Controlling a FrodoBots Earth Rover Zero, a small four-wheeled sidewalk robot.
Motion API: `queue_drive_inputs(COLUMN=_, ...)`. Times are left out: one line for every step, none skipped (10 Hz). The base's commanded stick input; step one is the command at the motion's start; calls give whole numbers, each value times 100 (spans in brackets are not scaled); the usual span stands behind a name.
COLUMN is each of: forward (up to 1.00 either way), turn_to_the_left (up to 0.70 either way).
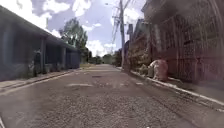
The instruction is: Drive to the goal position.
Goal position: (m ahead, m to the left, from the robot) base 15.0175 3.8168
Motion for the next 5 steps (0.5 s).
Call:
queue_drive_inputs(forward=70, turn_to_the_left=20)
queue_drive_inputs(forward=70, turn_to_the_left=27)
queue_drive_inputs(forward=70, turn_to_the_left=27)
queue_drive_inputs(forward=70, turn_to_the_left=27)
queue_drive_inputs(forward=70, turn_to_the_left=27)
